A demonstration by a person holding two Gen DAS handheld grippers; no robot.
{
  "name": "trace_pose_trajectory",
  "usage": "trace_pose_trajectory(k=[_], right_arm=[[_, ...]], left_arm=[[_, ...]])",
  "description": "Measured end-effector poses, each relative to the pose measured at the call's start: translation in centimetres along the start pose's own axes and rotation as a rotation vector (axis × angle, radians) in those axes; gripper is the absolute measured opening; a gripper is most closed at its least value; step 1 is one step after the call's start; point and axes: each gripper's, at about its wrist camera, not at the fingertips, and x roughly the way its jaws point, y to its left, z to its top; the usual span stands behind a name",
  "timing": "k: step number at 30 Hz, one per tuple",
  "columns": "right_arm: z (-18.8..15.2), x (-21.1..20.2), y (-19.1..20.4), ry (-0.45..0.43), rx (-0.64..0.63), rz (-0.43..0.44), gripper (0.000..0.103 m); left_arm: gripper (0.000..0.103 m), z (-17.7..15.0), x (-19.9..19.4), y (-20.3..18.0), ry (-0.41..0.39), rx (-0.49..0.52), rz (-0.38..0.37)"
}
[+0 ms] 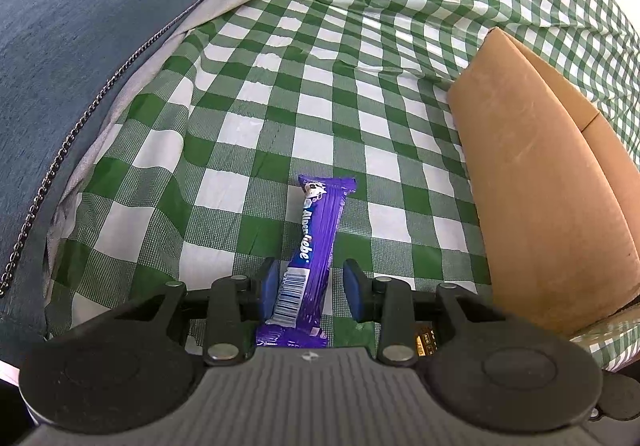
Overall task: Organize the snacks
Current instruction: 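Carry the purple bar with the left tool while the right tool carries the biscuit pack over the box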
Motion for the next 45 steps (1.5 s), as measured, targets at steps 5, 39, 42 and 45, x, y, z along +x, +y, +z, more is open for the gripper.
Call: trace_pose_trajectory(k=[5, 39, 42, 45], right_arm=[[0.0, 0.1, 0.1, 0.002, -0.012, -0.003, 0.043], [2.7, -15.8, -7.3, -0.578, -0.022, -0.093, 0.042], [1.3, -15.1, -10.1, -0.585, 0.053, -0.162, 0.042], [1.4, -14.5, -12.4, -0.574, 0.159, -0.158, 0.042]], left_arm=[[0.039, 0.1, 0.2, 0.1, -0.002, 0.014, 0.0], [0.023, 1.4, -8.3, -1.2, -0.312, -0.002, -0.092], [0.023, 1.8, -9.8, -3.6, -0.324, 0.032, -0.128], [0.023, 2.6, -10.8, -6.5, -0.341, 0.059, -0.165]])
